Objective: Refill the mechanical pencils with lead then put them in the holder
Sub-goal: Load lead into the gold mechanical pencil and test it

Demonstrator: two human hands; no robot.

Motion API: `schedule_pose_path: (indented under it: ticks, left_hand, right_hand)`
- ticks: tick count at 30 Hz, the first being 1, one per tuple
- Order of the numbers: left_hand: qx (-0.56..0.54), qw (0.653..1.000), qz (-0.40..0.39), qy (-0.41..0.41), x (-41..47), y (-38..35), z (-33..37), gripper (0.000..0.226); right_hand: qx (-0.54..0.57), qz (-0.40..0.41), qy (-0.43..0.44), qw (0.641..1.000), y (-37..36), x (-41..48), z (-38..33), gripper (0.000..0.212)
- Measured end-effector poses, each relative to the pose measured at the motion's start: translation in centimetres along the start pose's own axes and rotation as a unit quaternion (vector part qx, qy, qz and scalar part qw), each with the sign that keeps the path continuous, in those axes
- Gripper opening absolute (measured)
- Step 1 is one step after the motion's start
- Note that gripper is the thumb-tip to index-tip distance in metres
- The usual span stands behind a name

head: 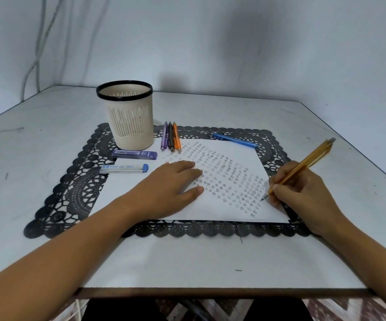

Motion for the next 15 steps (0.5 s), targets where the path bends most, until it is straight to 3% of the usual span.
schedule_pose_path:
  ticks: [15]
  left_hand:
    - [0.01, 1.0, -0.003, -0.004, 0.06, 0.05, 0.12, 0.048]
  right_hand:
    - [0.017, -0.007, -0.004, 1.0, 0.0, 0.03, 0.08, 0.027]
Point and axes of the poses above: each hand's wrist, its own x-axis towards the middle knuckle, its own y-axis out of the back of the hand, z = x × y, the point moved 7 cm from there along x, towards the middle knuckle, and after that the axes turned 4 degrees about -z, right-handed, at the moved point
